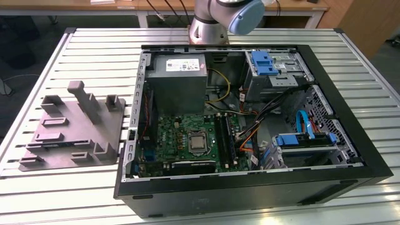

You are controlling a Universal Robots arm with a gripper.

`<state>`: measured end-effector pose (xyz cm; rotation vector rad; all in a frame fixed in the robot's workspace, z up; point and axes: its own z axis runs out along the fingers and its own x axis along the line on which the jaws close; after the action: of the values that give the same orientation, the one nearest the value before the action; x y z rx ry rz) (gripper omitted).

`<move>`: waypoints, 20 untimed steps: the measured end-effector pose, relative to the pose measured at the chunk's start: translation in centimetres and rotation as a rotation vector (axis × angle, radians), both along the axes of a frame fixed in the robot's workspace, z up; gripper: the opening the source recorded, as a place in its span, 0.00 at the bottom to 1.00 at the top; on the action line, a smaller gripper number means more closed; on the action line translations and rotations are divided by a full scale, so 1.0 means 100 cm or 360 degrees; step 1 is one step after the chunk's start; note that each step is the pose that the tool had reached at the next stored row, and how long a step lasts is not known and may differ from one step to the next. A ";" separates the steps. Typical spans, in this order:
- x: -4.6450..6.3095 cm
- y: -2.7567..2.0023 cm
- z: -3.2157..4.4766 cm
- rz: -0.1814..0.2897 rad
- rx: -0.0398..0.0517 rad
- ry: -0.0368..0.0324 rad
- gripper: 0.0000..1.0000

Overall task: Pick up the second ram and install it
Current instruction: 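Reach for the second ram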

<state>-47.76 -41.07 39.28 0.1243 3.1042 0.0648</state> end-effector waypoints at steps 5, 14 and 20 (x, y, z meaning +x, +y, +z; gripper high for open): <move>-0.012 -0.0002 -0.0001 0.0000 0.0000 0.0000 0.11; -0.036 -0.0005 -0.0001 0.0000 0.0000 0.0000 0.11; -0.053 -0.0011 -0.0008 0.0000 0.0000 0.0000 0.11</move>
<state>-53.04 -41.17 39.19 0.1243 3.1043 0.0647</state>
